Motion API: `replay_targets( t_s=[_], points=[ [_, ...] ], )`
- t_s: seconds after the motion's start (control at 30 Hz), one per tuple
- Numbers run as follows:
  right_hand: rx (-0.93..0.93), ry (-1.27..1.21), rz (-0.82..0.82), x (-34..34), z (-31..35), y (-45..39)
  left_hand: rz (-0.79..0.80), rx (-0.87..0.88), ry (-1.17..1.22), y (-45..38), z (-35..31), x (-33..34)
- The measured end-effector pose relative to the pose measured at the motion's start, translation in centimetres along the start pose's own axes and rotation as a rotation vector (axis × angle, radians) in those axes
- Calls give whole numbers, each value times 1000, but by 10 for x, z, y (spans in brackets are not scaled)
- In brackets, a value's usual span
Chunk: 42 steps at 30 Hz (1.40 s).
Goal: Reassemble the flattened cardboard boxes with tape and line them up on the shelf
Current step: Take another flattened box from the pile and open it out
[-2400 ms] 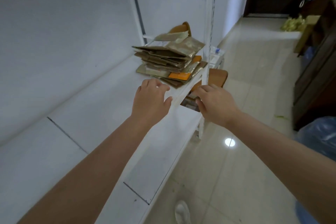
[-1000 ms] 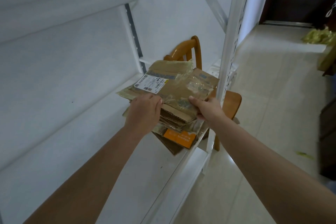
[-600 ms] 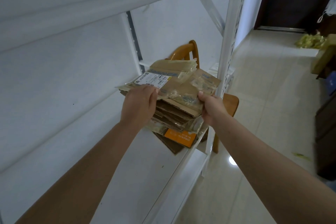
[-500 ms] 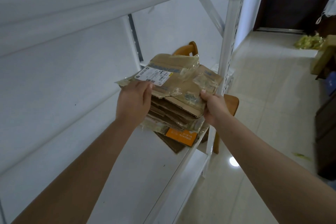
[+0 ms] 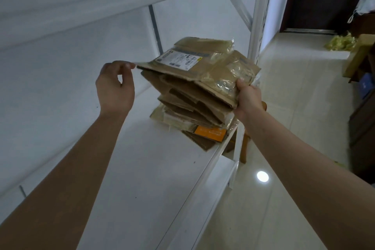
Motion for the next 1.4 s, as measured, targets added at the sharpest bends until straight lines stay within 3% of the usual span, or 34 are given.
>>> replay_targets(
  t_s=[0.13, 0.3, 0.4, 0.6, 0.73, 0.9, 1.0, 1.13, 1.2, 1.4],
  points=[
    [-26, -58, 8, 18, 5, 14, 86, 17, 60, 11, -8, -3],
    [-37, -40, 11, 26, 4, 22, 390, 383, -105, 19, -43, 23],
    [-12, -9, 30, 26, -1, 21, 511, 441, -241, 25, -51, 50],
    [31, 31, 48, 19, -5, 10, 513, 435, -240, 26, -41, 73],
    [60, 114, 63, 15, -9, -5, 603, 485, -238, 28, -31, 87],
    [20, 128, 71, 10, -2, -28, 507, 326, -159, 29, -19, 90],
    [-85, 570, 37, 9, 0, -41, 474, 262, -158, 35, -14, 89],
    [-273, 1613, 207, 19, -31, -57, 479, 235, -167, 38, -15, 90],
    [-424, 1976, 225, 21, -44, -61, 479, 228, -195, 38, -14, 89],
    [-469, 2190, 180, 13, -68, -73, 425, 161, -484, 26, -3, 69]
  ],
)
Point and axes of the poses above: each hand's wrist, its own y-axis away from the middle knuckle, its own x-axis out of the palm, z = x × y, the point moved 6 cm from there along -y, towards the middle knuckle, and after that the axes turned 12 degrees about x, right-handed, at the moved point
